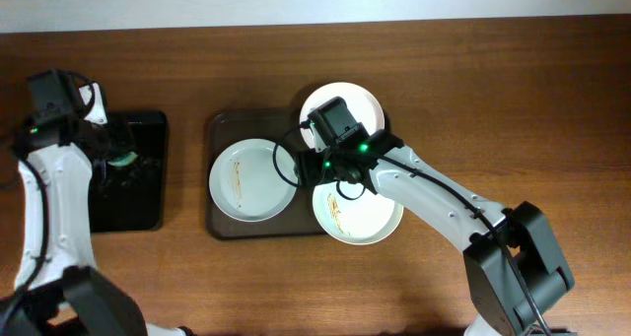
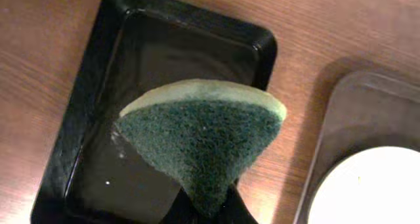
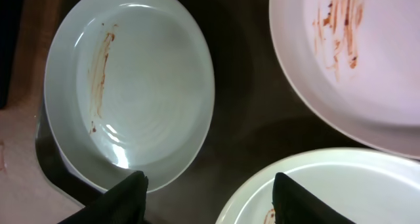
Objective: Clean dirty plates on tray and stack at the side
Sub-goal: 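Grasp the green sponge with left gripper, left plate rim with right, then hold the left plate with the right gripper and scrub it with the sponge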
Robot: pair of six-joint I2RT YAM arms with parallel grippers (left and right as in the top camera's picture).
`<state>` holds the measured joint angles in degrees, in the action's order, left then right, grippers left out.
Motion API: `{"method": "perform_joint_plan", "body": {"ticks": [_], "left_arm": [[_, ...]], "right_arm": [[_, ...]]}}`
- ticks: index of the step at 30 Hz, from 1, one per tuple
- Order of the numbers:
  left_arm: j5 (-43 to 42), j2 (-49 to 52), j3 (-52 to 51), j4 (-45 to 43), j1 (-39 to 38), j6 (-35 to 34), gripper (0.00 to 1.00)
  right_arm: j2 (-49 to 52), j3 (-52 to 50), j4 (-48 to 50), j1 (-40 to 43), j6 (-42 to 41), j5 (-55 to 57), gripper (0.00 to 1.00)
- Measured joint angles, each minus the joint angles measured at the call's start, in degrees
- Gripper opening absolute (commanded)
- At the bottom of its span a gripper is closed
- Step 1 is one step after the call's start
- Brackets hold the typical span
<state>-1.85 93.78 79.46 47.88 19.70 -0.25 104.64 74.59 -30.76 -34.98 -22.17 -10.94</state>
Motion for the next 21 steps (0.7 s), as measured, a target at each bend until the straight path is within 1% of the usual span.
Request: {"method": "perform_joint_plan", "body": {"ticks": [3,4,8,12,13,14,18,20,21], "left_arm": [[-0.6,-0.2,0.0,1.9,-0.7,0.0,0.01],[-0.6,-0.2,0.0,1.9,-1.7,0.0,0.01],[-0.3,-0.2,0.0,0.9,-5.8,0.0,0.01],[0.3,-0.2,0.0,-0.4,-5.8,1.3,0.01],[0.5,-0.2,0.0,-0.5,-5.8,1.4,0.01],[0.9,-0.2,0.0,-0.5,-5.8,1.6,0.01],[1.5,-0.1,0.0,-0.5,-5.8,1.6,0.01],[1.7,1.0,0.0,-0.5,-5.8,1.6,0.01],[1.7,1.2,0.0,-0.5,-5.8,1.6,0.01]], "right_arm": [[0.9,0.0,1.0,0.0,-0.3,0.4,0.52],[2.6,0.0,1.3,0.0,-0.4,0.4,0.47],[5.9,0.0,4.3,0.0,-0.5,0.4,0.38],[8.5,0.1,8.8,0.0,-0.5,-0.6,0.33],[9.6,0.1,9.3,-0.1,-0.6,-1.1,0.28],[10.2,0.1,9.6,-0.1,-0.5,-1.2,0.27],[10.7,0.1,12.8,-2.0,-1.8,-1.8,0.27],[12.5,0.2,12.9,-2.2,-3.3,-1.8,0.25],[13.6,0.2,13.2,-2.2,-4.0,-1.9,0.21]]}}
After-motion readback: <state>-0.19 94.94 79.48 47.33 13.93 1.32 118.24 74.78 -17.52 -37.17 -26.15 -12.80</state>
